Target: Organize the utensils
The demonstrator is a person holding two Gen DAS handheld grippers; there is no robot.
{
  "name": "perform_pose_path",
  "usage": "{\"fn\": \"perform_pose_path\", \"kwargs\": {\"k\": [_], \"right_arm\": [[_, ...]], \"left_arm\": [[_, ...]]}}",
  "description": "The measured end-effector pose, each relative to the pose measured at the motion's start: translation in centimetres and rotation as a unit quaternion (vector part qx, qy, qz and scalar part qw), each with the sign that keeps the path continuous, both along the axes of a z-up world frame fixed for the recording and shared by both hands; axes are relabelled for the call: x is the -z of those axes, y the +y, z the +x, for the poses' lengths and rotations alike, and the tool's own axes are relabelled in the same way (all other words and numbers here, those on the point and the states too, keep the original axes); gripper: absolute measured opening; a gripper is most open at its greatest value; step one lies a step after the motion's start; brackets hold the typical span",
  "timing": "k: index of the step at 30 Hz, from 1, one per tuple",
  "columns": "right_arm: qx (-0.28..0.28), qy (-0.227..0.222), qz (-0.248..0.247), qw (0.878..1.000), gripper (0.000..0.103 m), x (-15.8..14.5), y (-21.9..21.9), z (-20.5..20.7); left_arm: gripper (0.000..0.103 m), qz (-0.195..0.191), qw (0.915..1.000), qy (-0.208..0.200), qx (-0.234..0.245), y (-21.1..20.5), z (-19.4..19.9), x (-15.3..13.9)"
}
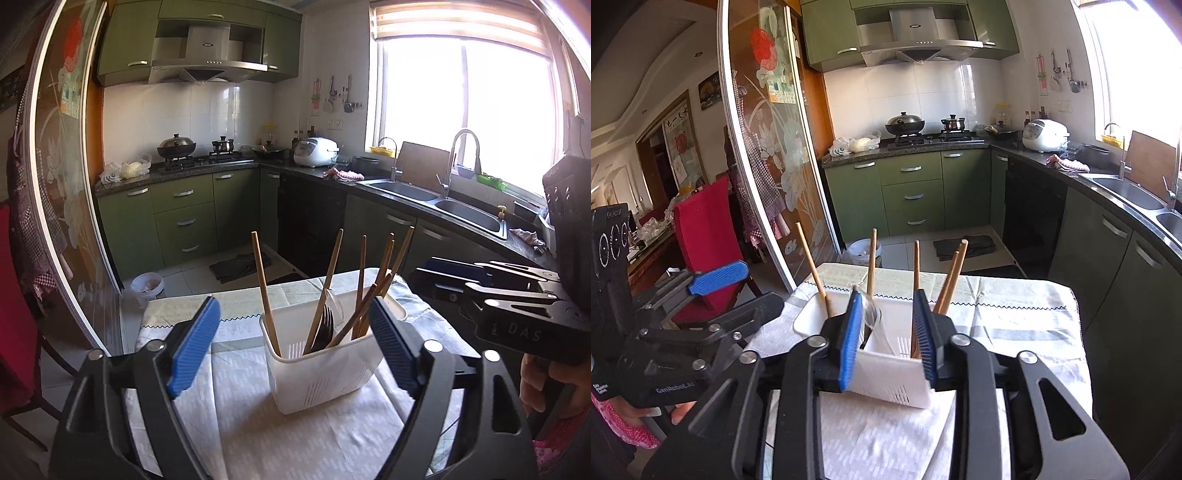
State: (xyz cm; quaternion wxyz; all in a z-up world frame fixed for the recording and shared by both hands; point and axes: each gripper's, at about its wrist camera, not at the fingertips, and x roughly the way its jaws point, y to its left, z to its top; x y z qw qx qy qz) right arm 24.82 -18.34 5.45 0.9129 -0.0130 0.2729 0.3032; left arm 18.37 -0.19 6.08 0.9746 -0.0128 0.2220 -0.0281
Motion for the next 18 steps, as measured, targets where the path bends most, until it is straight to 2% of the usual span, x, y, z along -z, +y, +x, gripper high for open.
{"fn": "perform_pose_path", "kwargs": {"k": [3, 5, 6, 8, 10, 15, 18], "right_arm": [[0.016, -0.006, 0.003, 1.0, 0.04, 0.9, -1.8, -3.2], [0.03, -0.012, 0.005, 0.999, 0.055, 1.8, -3.0, -5.7], [0.034, -0.015, 0.005, 0.999, 0.059, 2.3, -3.6, -7.0], [0.045, -0.027, 0.014, 0.999, 0.083, 3.4, -4.8, -9.7], [0.058, -0.047, 0.028, 0.997, 0.098, 4.2, -6.1, -12.5], [0.083, -0.099, 0.022, 0.991, 0.098, 4.4, -7.7, -18.1], [0.088, -0.118, 0.023, 0.989, 0.098, 4.1, -8.2, -20.3]], "left_arm": [[0.096, 0.011, 0.9999, -0.012, -0.001, -0.3, -3.6, 0.7], [0.096, 0.008, 0.9999, -0.011, -0.008, -0.3, -5.8, 1.5], [0.096, -0.001, 0.9999, -0.009, -0.014, -0.1, -7.0, 2.0], [0.096, -0.029, 0.999, -0.008, -0.032, 0.5, -9.2, 2.9], [0.096, -0.056, 0.997, -0.012, -0.053, 1.1, -11.5, 3.6], [0.096, -0.078, 0.9926, -0.031, -0.087, 1.3, -16.3, 4.0], [0.096, -0.059, 0.9911, -0.053, -0.107, 0.9, -18.7, 3.6]]}}
